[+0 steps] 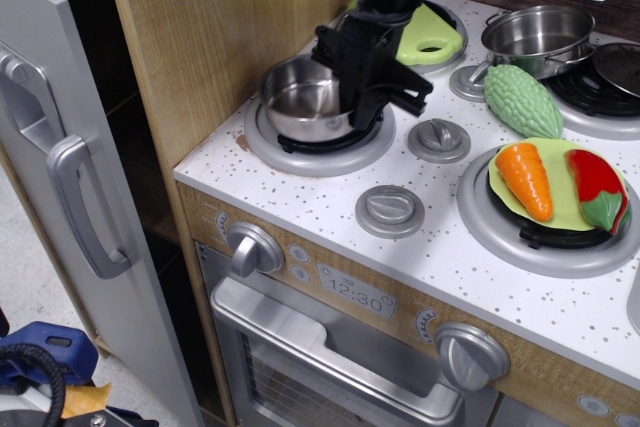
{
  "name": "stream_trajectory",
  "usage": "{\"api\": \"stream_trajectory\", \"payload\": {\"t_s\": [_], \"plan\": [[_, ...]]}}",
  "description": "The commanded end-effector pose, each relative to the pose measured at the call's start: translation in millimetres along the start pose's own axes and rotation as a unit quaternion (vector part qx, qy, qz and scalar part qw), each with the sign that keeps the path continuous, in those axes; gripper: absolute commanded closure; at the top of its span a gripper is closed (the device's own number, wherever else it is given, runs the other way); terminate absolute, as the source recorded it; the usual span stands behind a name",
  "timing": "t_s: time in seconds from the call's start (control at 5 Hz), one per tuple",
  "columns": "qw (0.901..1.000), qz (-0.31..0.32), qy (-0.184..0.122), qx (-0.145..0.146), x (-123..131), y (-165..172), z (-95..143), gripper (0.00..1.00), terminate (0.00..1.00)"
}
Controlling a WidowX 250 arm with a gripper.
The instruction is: Pick up pan from stove
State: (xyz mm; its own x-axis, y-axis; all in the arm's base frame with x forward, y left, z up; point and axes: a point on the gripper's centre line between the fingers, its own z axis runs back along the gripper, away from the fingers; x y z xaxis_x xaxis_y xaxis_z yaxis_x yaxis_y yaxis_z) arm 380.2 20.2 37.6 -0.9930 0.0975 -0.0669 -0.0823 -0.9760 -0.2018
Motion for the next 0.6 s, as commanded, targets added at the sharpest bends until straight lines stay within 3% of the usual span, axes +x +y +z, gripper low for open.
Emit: {"api": "stream_trajectory", "payload": {"t_s": [0.0,0.2,0.4], "plan": [[0.9991,-0.016,0.030,-0.027,-18.1,-8.0,38.2,1.00,0.00],[0.9965,-0.030,0.040,-0.067,-21.2,-12.4,53.5,1.00,0.00],[0.9974,-0.038,0.033,-0.052,-22.6,-14.1,64.3,1.00,1.00]]}}
